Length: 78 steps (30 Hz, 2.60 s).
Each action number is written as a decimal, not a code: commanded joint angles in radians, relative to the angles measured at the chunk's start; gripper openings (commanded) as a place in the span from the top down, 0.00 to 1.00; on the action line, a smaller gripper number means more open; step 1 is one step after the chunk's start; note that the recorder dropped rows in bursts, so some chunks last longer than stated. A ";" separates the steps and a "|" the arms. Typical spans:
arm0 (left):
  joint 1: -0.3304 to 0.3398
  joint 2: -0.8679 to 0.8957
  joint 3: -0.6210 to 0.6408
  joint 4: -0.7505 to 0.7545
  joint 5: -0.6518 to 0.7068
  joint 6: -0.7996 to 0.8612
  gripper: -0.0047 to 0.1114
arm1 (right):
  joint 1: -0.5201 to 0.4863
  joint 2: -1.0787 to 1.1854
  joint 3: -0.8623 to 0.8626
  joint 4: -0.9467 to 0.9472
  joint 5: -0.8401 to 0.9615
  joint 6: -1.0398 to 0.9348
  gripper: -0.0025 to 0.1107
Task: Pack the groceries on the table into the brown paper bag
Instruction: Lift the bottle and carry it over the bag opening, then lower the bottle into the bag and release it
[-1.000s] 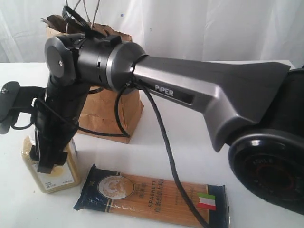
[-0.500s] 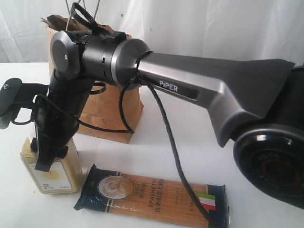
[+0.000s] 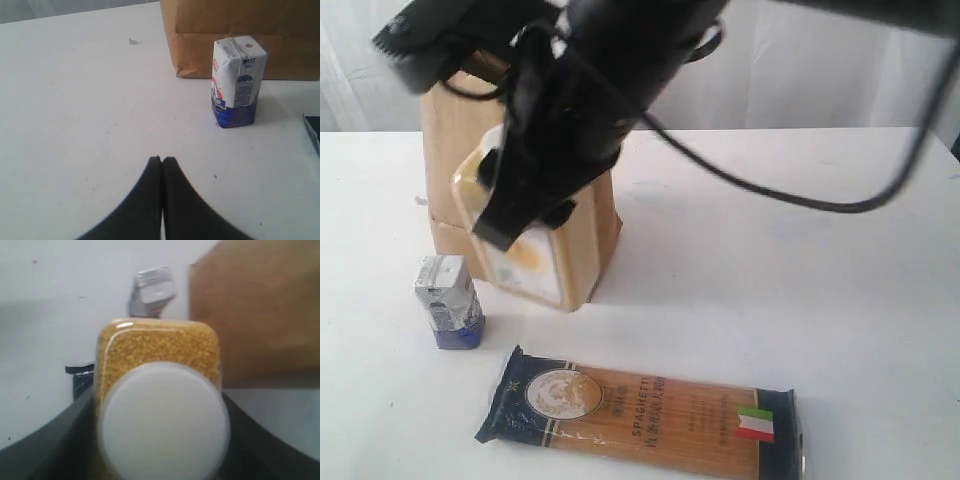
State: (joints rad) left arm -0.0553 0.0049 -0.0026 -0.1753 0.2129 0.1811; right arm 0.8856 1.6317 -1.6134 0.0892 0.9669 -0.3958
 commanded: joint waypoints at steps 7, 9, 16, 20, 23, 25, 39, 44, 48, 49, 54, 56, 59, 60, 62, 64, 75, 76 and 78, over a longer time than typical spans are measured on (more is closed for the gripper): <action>0.004 -0.005 0.003 -0.001 -0.003 0.001 0.96 | -0.145 -0.157 -0.021 -0.286 -0.252 0.401 0.98; 0.004 -0.005 0.003 -0.001 -0.003 0.001 0.96 | -0.157 -0.131 -0.064 -0.295 -0.273 0.396 0.98; 0.004 -0.005 0.003 -0.001 -0.003 0.001 0.96 | -0.159 -0.014 -0.270 -0.313 -0.307 0.396 0.98; 0.004 -0.005 0.003 -0.001 -0.003 0.001 0.96 | -0.159 0.080 -0.387 -0.313 -0.311 0.360 0.98; 0.004 -0.005 0.003 -0.001 -0.003 0.001 0.96 | -0.161 0.151 -0.470 -0.313 -0.300 0.340 0.98; 0.004 -0.005 0.003 -0.001 -0.003 0.001 0.96 | -0.168 0.196 -0.518 -0.305 -0.280 0.321 0.98; 0.004 -0.005 0.003 -0.001 -0.003 0.001 0.96 | -0.138 0.298 -0.589 -0.130 -0.260 0.181 0.98; 0.004 -0.005 0.003 -0.001 -0.003 0.001 0.96 | -0.127 0.298 -0.597 -0.128 -0.254 0.161 0.98; 0.004 -0.005 0.003 -0.001 -0.003 0.001 0.96 | -0.124 0.319 -0.597 -0.100 -0.216 0.156 0.98; 0.004 -0.005 0.003 -0.001 -0.003 0.001 0.96 | -0.124 0.328 -0.597 -0.095 -0.214 0.151 0.98; 0.004 -0.005 0.003 -0.001 -0.003 0.001 0.96 | -0.142 0.390 -0.597 -0.106 -0.214 0.151 0.98; 0.004 -0.005 0.003 -0.001 -0.003 0.001 0.96 | -0.159 0.418 -0.597 -0.106 -0.216 0.151 0.98; 0.004 -0.005 0.003 -0.001 -0.003 0.001 0.96 | -0.179 0.438 -0.597 -0.106 -0.227 0.153 0.98; 0.004 -0.005 0.003 -0.001 -0.003 0.001 0.96 | -0.182 0.443 -0.597 -0.106 -0.218 0.164 0.98; 0.004 -0.005 0.003 -0.001 -0.003 0.001 0.96 | -0.183 0.447 -0.597 -0.106 -0.200 0.167 0.98; 0.004 -0.005 0.003 -0.001 -0.003 0.001 0.96 | -0.183 0.444 -0.597 -0.106 -0.162 0.199 0.98; 0.004 -0.005 0.003 -0.001 -0.003 0.001 0.96 | -0.183 0.410 -0.597 -0.078 -0.067 0.198 0.35; 0.004 -0.005 0.003 -0.001 -0.003 0.001 0.96 | -0.183 0.403 -0.597 -0.080 -0.067 0.198 0.35; 0.004 -0.005 0.003 -0.001 -0.003 0.001 0.96 | -0.183 0.393 -0.597 -0.078 -0.068 0.198 0.36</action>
State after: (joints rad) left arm -0.0553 0.0049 -0.0026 -0.1753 0.2129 0.1811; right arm 0.7091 2.0531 -2.2001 0.0000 0.9097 -0.1989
